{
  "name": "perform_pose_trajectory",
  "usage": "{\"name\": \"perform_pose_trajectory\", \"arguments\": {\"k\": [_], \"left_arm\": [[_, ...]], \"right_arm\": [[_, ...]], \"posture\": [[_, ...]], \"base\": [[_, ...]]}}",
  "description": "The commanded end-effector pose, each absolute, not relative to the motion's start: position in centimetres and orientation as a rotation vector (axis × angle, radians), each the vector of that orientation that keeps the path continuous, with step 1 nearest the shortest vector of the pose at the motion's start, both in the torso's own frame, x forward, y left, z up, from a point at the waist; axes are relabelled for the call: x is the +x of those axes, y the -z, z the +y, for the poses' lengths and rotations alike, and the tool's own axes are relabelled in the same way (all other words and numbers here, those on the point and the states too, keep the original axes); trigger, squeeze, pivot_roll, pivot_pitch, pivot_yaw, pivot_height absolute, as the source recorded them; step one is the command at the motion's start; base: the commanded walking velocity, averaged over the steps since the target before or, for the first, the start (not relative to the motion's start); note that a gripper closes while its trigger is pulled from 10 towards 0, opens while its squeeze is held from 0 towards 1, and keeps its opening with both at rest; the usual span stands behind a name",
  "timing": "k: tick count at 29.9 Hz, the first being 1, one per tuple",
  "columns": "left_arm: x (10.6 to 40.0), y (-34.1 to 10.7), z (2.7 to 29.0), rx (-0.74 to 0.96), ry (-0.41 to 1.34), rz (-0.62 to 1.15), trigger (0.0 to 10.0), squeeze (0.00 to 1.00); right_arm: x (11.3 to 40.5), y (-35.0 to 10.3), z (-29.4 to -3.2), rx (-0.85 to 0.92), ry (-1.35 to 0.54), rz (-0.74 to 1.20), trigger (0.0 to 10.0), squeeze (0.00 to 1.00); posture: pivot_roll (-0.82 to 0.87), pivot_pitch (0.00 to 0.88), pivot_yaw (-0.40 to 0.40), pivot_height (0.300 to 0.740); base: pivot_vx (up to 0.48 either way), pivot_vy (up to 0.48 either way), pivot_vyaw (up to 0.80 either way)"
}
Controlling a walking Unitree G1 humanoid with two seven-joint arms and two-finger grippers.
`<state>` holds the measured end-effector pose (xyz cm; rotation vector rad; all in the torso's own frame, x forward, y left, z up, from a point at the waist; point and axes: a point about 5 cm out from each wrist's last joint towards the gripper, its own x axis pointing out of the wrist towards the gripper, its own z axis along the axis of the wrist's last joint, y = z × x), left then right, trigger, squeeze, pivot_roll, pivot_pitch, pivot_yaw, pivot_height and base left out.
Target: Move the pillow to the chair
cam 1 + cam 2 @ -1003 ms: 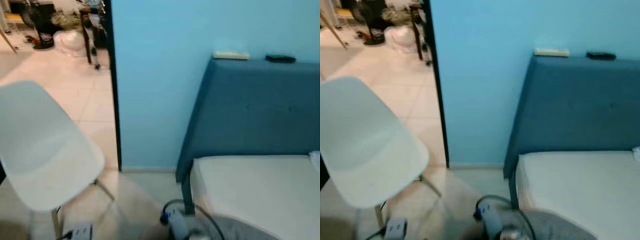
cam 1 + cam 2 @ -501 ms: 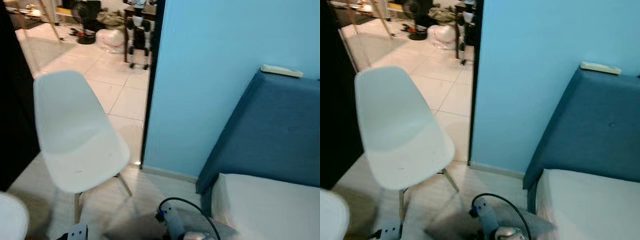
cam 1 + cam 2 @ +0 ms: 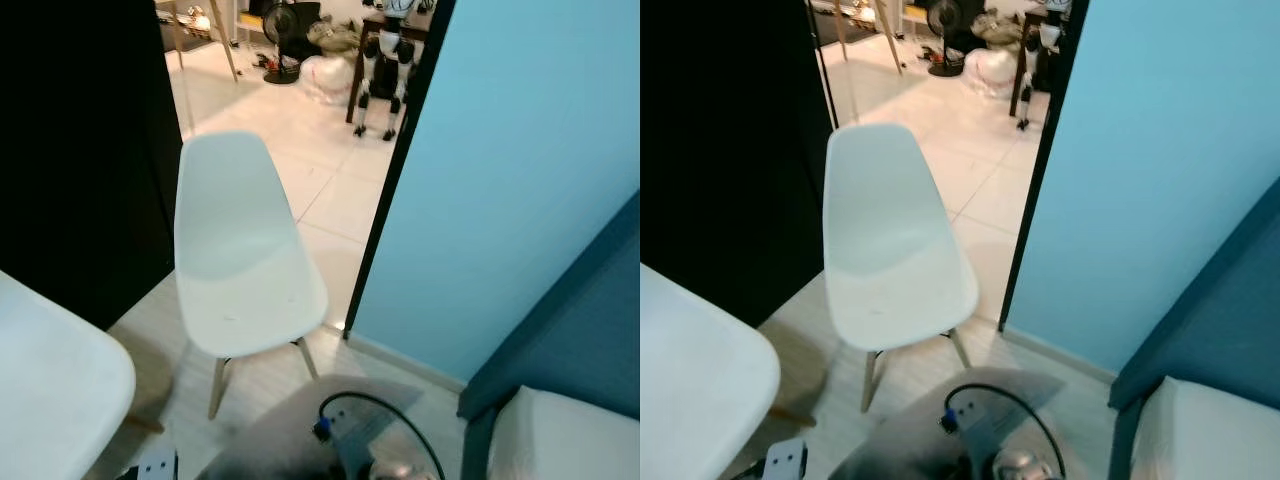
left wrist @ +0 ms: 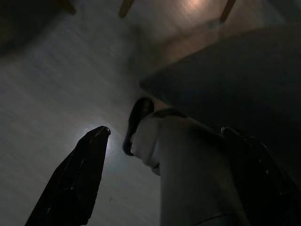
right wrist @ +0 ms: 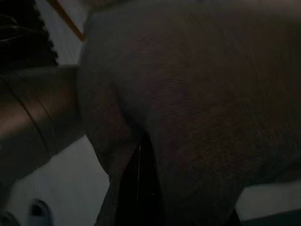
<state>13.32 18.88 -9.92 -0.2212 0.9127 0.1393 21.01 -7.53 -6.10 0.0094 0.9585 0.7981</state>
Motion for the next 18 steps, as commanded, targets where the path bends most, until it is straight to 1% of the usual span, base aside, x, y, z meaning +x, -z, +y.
{"name": "perform_pose_trajectory", "arguments": {"k": [1, 2, 3, 5, 7, 8, 10, 11, 18], "left_arm": [[12.1, 10.5, 18.0, -0.229, -0.114, 0.973, 10.0, 0.0], [12.1, 10.5, 18.0, -0.228, -0.113, 0.973, 10.0, 0.0], [12.1, 10.5, 17.9, -0.235, -0.106, 0.975, 10.0, 0.0], [12.1, 10.5, 17.9, -0.24, -0.1, 0.976, 10.0, 0.0], [12.2, 10.5, 17.9, -0.234, -0.102, 0.975, 10.0, 0.0], [12.2, 10.5, 17.9, -0.23, -0.105, 0.975, 10.0, 0.0], [12.2, 10.5, 17.9, -0.23, -0.106, 0.975, 10.0, 0.0], [12.3, 10.5, 17.9, -0.233, -0.11, 0.974, 10.0, 0.0], [12.3, 10.5, 18.0, -0.254, -0.139, 0.969, 10.0, 0.0]], "right_arm": [[22.5, 4.9, -6.7, 0.041, -0.799, 0.844, 10.0, 0.0], [22.6, 4.8, -6.6, 0.046, -0.801, 0.835, 10.0, 0.0], [24.1, 3.4, -5.4, 0.072, -0.821, 0.755, 10.0, 0.0], [24.9, 2.6, -4.7, 0.086, -0.833, 0.71, 10.0, 0.0], [25.7, 1.7, -4.0, 0.071, -0.85, 0.669, 10.0, 0.0], [26.5, 0.7, -3.2, 0.085, -0.863, 0.617, 10.0, 0.0], [26.9, 0.3, -3.0, 0.096, -0.865, 0.597, 10.0, 0.0], [27.6, -0.6, -2.5, 0.113, -0.873, 0.556, 10.0, 0.0], [28.7, -2.4, -1.4, 0.112, -0.916, 0.467, 10.0, 0.0]], "posture": [[0.17, 0.037, -0.129, 0.74], [0.17, 0.037, -0.129, 0.74], [0.17, 0.036, -0.129, 0.74], [0.17, 0.036, -0.129, 0.74], [0.17, 0.035, -0.128, 0.74], [0.16, 0.035, -0.125, 0.74], [0.16, 0.035, -0.125, 0.74], [0.16, 0.033, -0.126, 0.74], [0.16, 0.033, -0.125, 0.74]], "base": [[0.0, 0.0, 0.76], [0.0, 0.0, 0.77], [0.0, 0.0, 0.0], [0.0, 0.0, 0.0], [0.0, -0.379, 0.0], [0.0, -0.461, 0.0], [0.0, -0.461, 0.0], [0.0, -0.315, 0.0], [0.0, 0.0, 0.0]]}}
